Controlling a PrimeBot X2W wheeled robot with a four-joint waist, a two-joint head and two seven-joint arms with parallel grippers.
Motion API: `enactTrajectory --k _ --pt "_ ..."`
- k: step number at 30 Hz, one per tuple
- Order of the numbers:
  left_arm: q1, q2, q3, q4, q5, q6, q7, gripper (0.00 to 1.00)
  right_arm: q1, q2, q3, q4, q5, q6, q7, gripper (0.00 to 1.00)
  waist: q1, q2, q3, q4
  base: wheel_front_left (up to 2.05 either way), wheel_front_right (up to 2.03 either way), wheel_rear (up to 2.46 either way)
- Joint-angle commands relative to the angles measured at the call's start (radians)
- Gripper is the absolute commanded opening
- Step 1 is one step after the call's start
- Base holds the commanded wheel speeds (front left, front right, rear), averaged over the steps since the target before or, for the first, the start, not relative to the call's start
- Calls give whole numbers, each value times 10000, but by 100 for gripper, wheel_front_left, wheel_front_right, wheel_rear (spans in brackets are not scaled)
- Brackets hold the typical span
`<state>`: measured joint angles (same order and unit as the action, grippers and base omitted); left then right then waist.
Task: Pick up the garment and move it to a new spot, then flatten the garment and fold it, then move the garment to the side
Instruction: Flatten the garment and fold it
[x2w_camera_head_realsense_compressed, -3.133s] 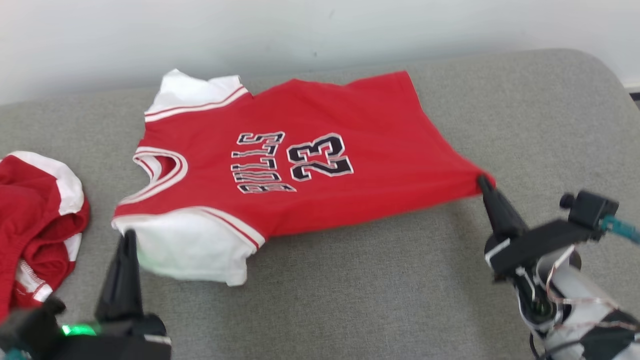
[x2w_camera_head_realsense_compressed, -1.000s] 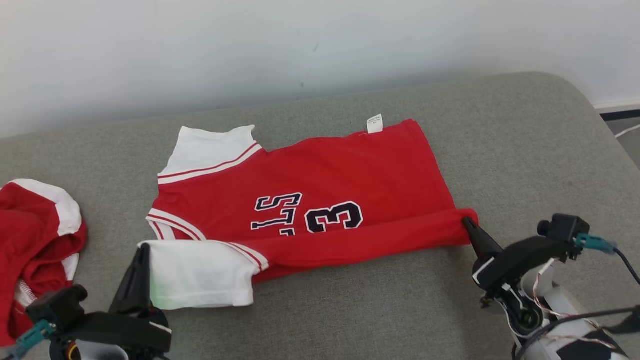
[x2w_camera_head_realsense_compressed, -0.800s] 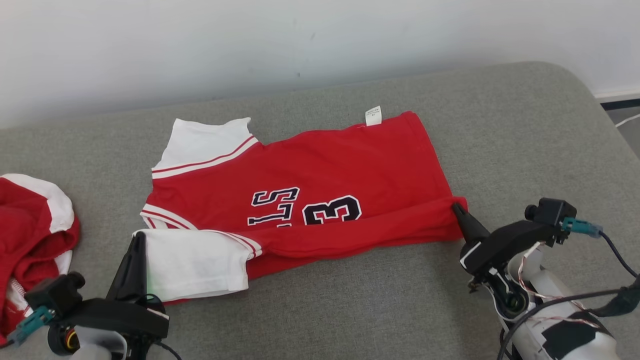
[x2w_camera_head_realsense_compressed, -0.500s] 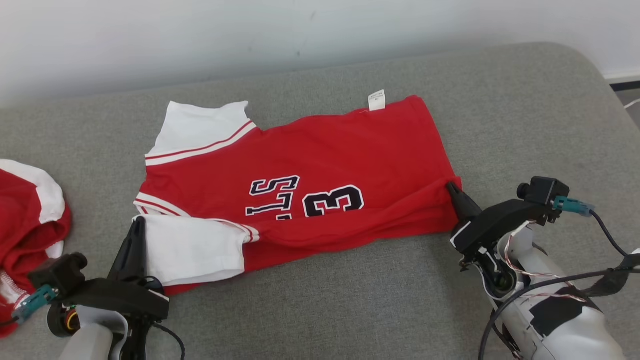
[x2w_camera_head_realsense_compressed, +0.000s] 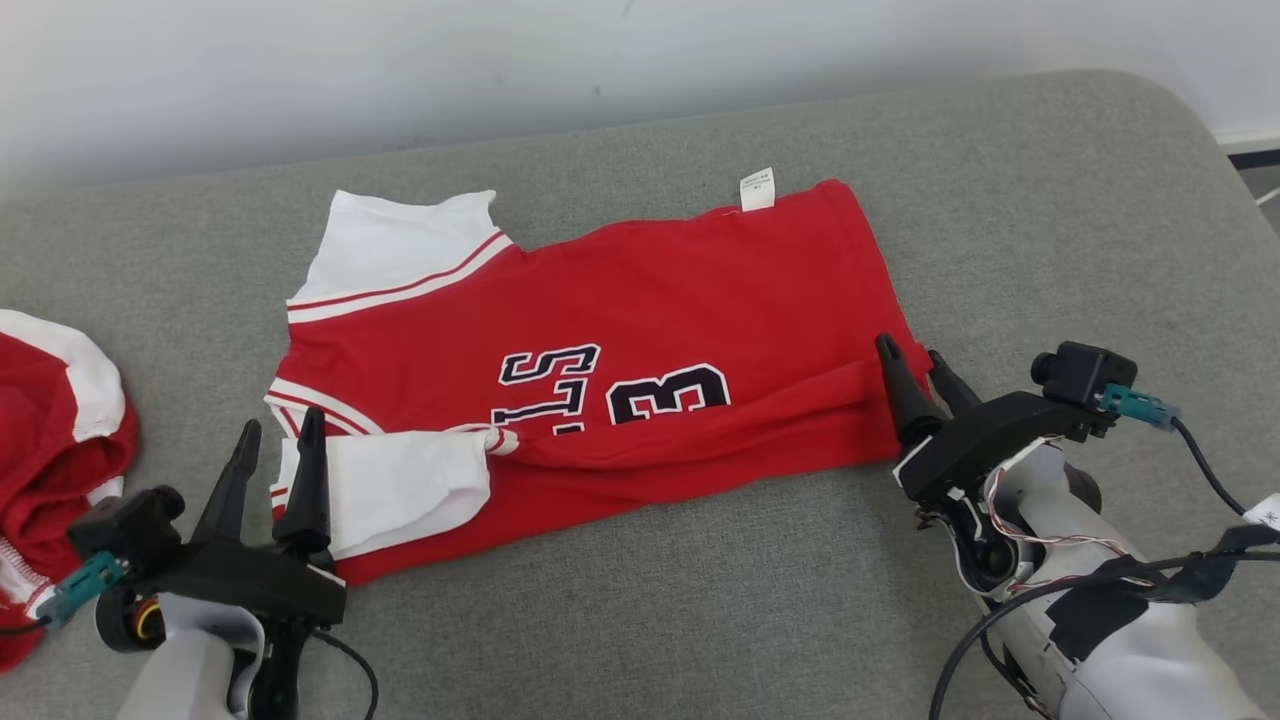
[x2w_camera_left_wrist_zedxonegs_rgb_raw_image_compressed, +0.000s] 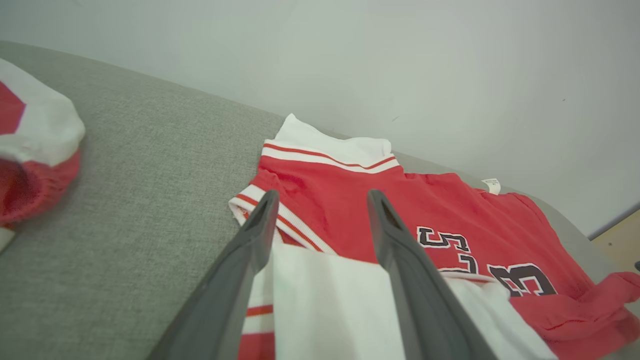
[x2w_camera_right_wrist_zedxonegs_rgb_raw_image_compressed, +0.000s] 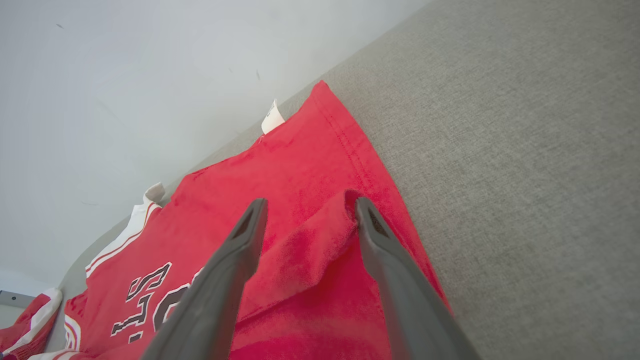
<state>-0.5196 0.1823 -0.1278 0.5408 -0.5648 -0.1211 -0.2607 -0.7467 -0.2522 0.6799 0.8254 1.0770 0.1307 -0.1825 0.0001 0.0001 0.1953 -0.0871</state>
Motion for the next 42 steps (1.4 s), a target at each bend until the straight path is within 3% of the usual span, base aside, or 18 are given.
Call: enactTrajectory --k 1,10,20,30,42 --pt "255 -33 135 -83 113 -6 -30 100 65 -131 106 7 31 1 -130 100 -1 -1 -66 37 0 0 0" --pt "1511 -546 1012 -1372 942 -80 -31 100 571 -772 480 -509 -536 1 -808 100 -1 -1 -348 107 0 0 0" --pt "2979 -967 1566 -2738 1718 -72 -32 100 1530 -1164 -324 -1144 -1652 1 -837 100 -1 -1 -474 177 0 0 0" --pt "3333 -993 1738 -2414 2880 -26 -34 100 2001 -1100 -696 -1079 -2707 1 -840 100 -1 -1 -303 213 0 0 0" --pt "2818 -1014 2035 -1491 3319 -60 -32 100 1740 -768 -522 -634 -3143 1 -841 100 -1 -1 -29 159 0 0 0"
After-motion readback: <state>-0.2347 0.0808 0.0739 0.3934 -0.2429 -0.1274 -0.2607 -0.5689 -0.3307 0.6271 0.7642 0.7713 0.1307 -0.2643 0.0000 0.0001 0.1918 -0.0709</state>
